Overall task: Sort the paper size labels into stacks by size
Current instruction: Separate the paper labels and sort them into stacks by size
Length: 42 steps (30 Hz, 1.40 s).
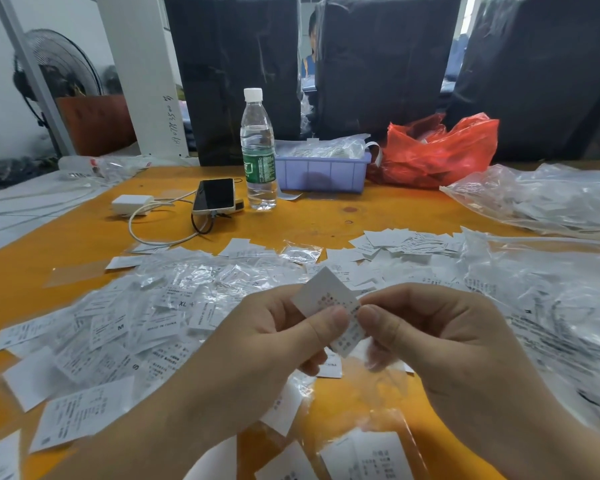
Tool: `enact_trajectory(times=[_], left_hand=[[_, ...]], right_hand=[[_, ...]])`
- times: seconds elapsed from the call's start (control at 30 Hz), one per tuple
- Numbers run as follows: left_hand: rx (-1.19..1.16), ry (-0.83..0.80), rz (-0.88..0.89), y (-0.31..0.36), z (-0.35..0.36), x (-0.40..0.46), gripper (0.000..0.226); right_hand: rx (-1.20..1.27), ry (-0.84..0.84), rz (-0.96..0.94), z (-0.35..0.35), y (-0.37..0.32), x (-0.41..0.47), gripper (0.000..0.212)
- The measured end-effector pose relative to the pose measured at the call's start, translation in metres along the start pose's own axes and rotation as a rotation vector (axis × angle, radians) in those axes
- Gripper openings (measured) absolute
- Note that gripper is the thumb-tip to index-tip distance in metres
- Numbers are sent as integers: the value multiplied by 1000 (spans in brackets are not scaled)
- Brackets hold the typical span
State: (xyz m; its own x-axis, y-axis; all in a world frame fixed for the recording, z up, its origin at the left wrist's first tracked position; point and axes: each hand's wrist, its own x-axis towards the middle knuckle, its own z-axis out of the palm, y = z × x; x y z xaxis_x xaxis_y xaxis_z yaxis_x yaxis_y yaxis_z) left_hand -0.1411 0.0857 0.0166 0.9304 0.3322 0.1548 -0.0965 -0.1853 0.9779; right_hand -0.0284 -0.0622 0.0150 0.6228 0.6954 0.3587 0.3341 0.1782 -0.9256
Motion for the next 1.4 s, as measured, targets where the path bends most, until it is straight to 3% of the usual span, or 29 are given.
enact_trajectory(times=[0.17,0.37,0.57,0.77,1.0,1.23,1.4], left_hand=[[63,-16,49,-5,3,-2,36],[77,72,97,-6,-1,0,32],[134,98,97,-6,-2,1,34],[135,104,128,-2,0,1,30],[19,128,119,1,-3,0,22],[-44,145,122,5,-1,1,25],[-44,124,124,6,0,-1,29]], right_hand=[[25,20,8,1,0,-1,11],[50,-44,39,-2,-1,-1,9],[-18,-130,106,-2,0,-1,31],[-47,-151,90,-3,-1,-1,38],[-9,-152,71,-2,-2,0,16],[0,-252,92,-1,0,-2,26],[-2,-174,48,-4,1,0,23]])
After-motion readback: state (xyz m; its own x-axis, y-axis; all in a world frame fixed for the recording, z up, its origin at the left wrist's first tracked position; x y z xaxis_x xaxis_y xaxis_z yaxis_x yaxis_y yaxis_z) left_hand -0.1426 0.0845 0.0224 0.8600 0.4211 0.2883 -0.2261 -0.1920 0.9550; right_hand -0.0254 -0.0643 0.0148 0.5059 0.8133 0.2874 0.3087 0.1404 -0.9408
